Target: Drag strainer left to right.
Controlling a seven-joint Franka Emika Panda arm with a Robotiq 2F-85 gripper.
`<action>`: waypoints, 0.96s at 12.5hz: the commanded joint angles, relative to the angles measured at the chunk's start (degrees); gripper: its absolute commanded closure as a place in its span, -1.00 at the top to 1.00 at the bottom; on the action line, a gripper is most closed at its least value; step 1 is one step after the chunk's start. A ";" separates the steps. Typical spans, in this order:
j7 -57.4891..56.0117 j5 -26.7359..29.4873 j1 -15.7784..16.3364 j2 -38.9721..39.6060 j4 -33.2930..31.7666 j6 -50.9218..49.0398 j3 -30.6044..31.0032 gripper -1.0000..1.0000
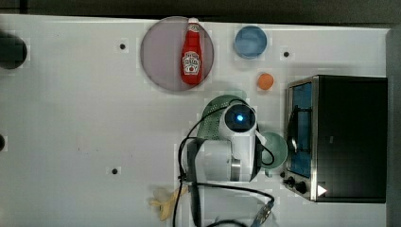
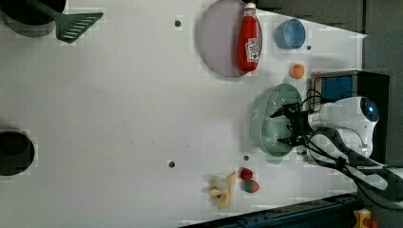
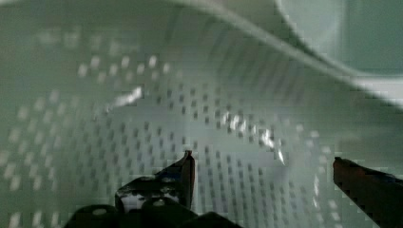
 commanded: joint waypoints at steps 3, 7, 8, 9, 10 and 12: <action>-7.14 0.91 1.87 -17.30 6.51 -15.81 4.79 1.00; -20.16 6.74 1.85 -26.79 16.74 -39.93 4.38 1.00; -24.17 9.39 1.85 -28.53 18.98 -43.63 3.74 1.00; -27.65 10.64 1.85 -30.17 20.89 -45.75 3.36 1.00; -30.58 10.69 1.85 -31.80 22.53 -46.81 3.29 1.00; -32.70 10.60 1.86 -34.95 24.42 -51.40 3.27 1.00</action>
